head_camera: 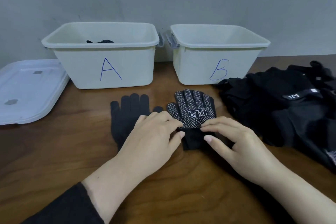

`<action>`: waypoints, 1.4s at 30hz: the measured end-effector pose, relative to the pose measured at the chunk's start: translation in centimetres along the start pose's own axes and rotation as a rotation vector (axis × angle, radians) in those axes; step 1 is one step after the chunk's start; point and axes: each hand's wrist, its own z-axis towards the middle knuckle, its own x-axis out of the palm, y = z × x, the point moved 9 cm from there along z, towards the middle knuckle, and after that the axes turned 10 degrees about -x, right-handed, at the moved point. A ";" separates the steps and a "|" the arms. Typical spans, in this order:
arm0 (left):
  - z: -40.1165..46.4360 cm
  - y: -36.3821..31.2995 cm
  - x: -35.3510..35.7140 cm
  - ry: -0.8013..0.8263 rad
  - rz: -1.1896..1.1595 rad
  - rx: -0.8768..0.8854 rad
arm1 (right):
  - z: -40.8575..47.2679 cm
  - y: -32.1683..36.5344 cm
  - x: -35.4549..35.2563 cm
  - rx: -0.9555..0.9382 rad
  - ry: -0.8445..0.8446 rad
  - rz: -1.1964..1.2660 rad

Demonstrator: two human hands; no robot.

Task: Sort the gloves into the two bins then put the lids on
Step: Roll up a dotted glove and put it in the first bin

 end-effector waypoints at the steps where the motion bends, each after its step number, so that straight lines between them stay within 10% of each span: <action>1: 0.1 0.1 0.0 -0.004 0.025 -0.009 | 0.0 -0.6 -0.3 0.009 -0.028 -0.019; 29: 5.4 1.5 1.0 0.030 0.068 -0.132 | 3.5 -4.6 -0.7 0.207 -0.128 -0.244; 42: 9.2 0.0 3.6 0.139 0.063 -0.075 | 5.7 -5.8 2.1 0.220 0.091 -0.337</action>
